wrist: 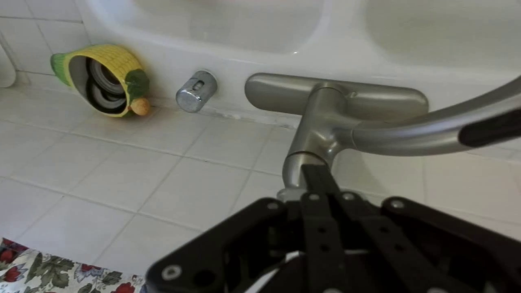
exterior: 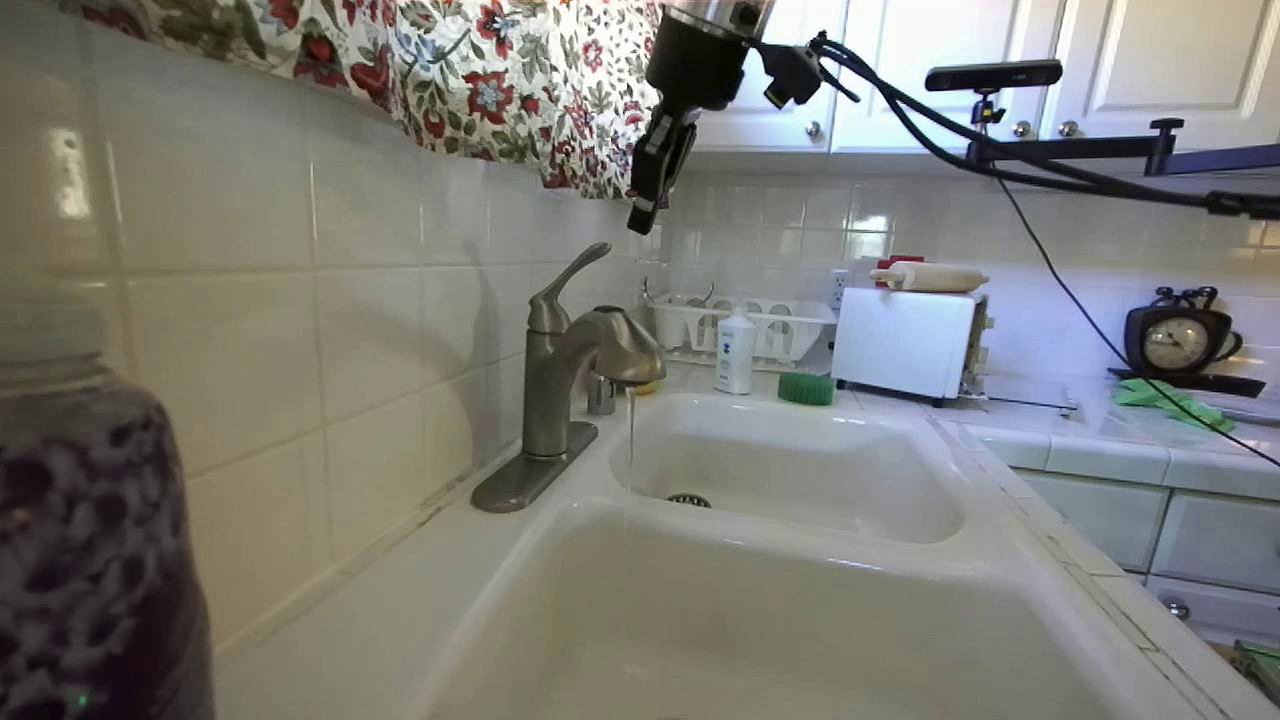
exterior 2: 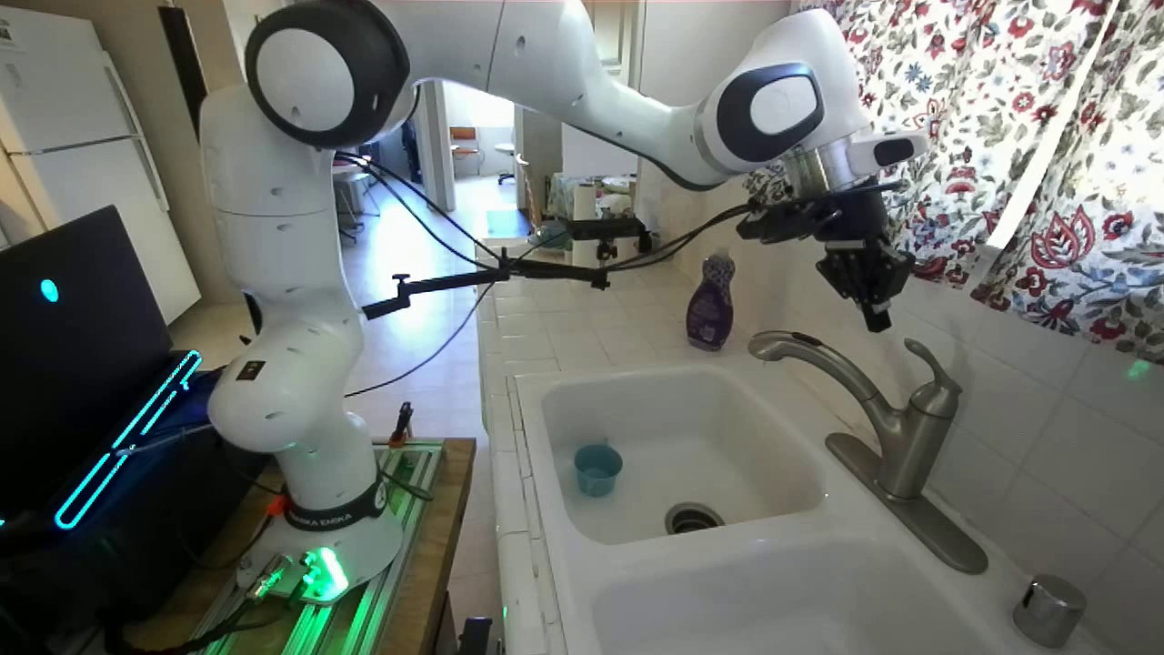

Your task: Open the tap

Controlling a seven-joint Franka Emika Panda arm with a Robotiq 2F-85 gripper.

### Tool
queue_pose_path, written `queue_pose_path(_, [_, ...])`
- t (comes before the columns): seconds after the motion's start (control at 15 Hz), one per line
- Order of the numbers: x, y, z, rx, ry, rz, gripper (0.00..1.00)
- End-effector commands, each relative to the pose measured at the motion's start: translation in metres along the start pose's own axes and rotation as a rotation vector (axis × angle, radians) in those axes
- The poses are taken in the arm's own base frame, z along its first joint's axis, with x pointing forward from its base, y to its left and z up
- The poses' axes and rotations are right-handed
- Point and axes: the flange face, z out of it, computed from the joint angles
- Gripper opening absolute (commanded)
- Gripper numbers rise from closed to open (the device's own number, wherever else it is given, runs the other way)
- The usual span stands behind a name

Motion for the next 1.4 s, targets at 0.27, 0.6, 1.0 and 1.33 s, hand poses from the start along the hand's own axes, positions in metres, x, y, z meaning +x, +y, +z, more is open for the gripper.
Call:
queue_pose_path(0.27, [-0.004, -0.006, 0.013, 0.091, 0.048, 0.07, 0.0])
queue_pose_path(0.6, [-0.003, -0.009, 0.031, 0.081, 0.105, 0.097, 0.0])
queue_pose_path(1.0, [-0.002, -0.007, 0.047, 0.053, 0.184, 0.127, 0.0])
queue_pose_path(1.33, [-0.002, -0.004, 0.051, 0.032, 0.219, 0.144, 0.0])
